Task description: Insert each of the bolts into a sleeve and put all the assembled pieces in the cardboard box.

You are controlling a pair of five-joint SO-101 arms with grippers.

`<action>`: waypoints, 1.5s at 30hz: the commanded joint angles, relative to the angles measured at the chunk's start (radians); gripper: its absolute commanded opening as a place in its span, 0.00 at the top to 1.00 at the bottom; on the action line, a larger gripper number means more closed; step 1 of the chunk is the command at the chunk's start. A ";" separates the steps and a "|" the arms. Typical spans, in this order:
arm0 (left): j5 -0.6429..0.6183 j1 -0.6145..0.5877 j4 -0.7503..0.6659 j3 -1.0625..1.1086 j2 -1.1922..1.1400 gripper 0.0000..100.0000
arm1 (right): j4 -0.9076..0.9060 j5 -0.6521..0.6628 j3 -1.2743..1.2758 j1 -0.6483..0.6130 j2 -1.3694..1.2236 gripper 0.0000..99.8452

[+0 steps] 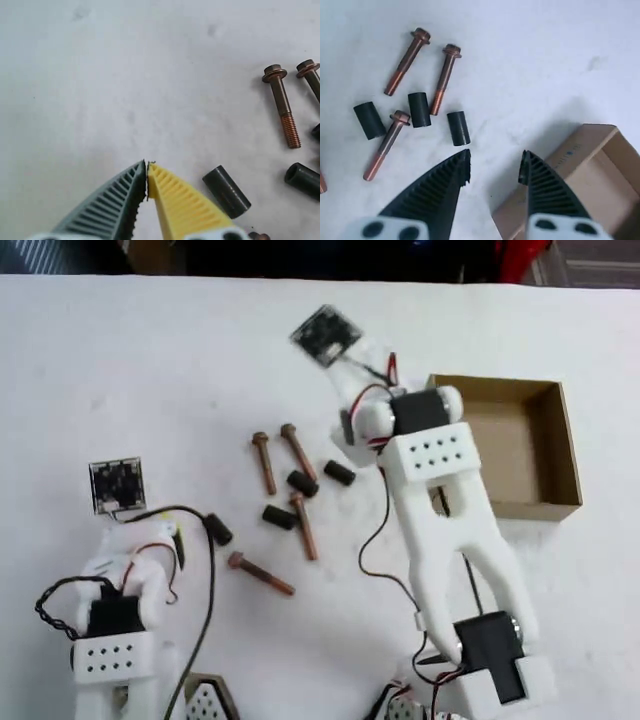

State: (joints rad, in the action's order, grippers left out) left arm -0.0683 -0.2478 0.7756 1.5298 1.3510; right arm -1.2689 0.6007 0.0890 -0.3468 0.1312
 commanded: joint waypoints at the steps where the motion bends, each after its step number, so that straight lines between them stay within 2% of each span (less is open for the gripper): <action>1: 0.009 -0.008 -0.005 -0.012 0.016 0.96 | 0.082 0.069 0.081 -0.021 0.044 0.85; 9: 0.009 -0.008 -0.005 -0.011 0.016 0.96 | 0.168 0.224 0.227 -0.084 0.038 0.85; 14: 0.009 -0.008 -0.005 -0.009 0.016 0.96 | 0.168 0.232 0.203 -0.090 -0.036 0.85; 20: 0.009 -0.007 -0.005 -0.008 0.016 0.96 | 0.071 0.226 0.035 -0.076 -0.206 0.85; 25: 0.009 -0.007 -0.005 -0.008 0.016 0.96 | 0.058 0.224 -0.058 -0.033 -0.317 0.85; 45: 0.009 -0.004 -0.006 -0.008 0.016 0.96 | 0.074 0.224 -0.127 -0.035 -0.529 0.85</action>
State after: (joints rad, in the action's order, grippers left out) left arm -0.0683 -0.2478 0.7756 1.5298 1.3510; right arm -1.1968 0.8170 0.0199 -0.3836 -0.3951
